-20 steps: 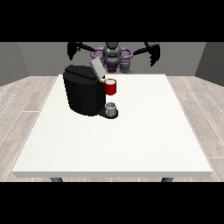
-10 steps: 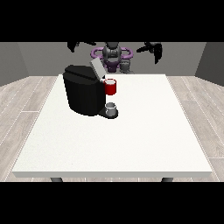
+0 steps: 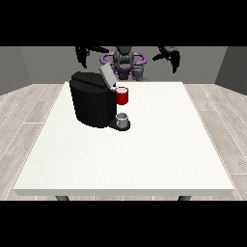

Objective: Insert the coffee pod into the coffee machine and close the lid

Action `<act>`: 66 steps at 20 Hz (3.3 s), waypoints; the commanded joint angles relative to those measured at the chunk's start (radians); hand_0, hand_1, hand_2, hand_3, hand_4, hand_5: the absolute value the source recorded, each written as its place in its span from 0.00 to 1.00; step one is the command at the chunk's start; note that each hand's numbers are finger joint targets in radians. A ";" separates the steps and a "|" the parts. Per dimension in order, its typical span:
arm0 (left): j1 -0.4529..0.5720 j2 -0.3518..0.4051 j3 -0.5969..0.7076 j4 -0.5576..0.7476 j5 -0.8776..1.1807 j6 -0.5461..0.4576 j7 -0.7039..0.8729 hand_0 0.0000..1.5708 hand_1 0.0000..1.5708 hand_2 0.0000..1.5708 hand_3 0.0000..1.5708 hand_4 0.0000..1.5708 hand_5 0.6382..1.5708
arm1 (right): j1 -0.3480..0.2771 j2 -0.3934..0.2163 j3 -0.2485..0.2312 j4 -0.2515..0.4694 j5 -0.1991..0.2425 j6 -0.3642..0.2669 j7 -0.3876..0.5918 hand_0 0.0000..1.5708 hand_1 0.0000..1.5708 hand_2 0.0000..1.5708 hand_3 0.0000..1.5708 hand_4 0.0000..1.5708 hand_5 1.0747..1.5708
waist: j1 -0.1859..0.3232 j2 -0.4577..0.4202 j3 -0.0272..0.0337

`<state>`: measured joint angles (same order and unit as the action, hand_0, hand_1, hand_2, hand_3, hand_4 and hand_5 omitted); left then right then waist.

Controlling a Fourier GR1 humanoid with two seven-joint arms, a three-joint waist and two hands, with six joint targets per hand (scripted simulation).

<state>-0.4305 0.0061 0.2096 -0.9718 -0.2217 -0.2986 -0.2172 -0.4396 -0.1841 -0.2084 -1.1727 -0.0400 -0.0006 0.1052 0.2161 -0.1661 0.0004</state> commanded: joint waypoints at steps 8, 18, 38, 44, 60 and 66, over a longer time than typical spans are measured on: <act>0.196 0.018 -0.072 -0.273 0.070 0.013 0.067 0.00 0.00 0.00 0.00 0.24 1.00 | -0.021 0.031 0.049 0.082 -0.001 0.023 -0.013 0.00 0.00 0.00 0.00 0.00 1.00 | -0.031 0.045 -0.0003; 0.167 0.055 -0.048 -0.418 0.130 0.046 0.152 0.00 0.00 0.00 0.00 0.24 1.00 | -0.184 0.010 0.062 0.159 -0.002 0.055 -0.048 0.00 0.00 0.00 0.00 0.00 1.00 | -0.062 0.165 -0.0003; 0.244 0.031 -0.141 -0.459 0.052 0.094 0.104 0.00 0.00 0.00 0.00 0.25 1.00 | -0.408 0.036 0.141 0.170 0.096 -0.007 -0.005 0.00 0.00 0.00 0.00 0.00 1.00 | 0.004 0.218 -0.0004; 0.177 0.071 -0.129 -0.459 0.095 0.031 0.142 0.00 0.00 0.00 0.00 0.21 1.00 | -0.445 0.024 0.188 0.138 0.163 -0.039 0.014 0.00 0.00 0.00 0.00 0.07 1.00 | 0.065 0.261 -0.0003; 0.038 0.061 -0.148 -0.467 0.119 0.005 0.098 0.00 0.00 0.00 0.00 0.27 1.00 | -0.693 -0.075 0.194 0.070 0.227 -0.064 0.181 0.00 0.00 0.00 0.00 0.03 1.00 | 0.220 0.413 -0.0011; 0.022 0.113 -0.111 -0.455 0.131 -0.016 0.063 0.00 0.00 0.00 0.00 0.25 1.00 | -0.776 -0.040 0.205 0.144 0.256 -0.075 0.145 0.00 0.00 0.00 0.00 0.00 1.00 | 0.235 0.463 -0.0013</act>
<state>-0.3836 0.0869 0.0796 -1.4360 -0.0995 -0.2936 -0.1238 -1.1408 -0.2357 -0.0121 -1.0654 0.1936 -0.0702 0.2568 0.4260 0.2596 0.0007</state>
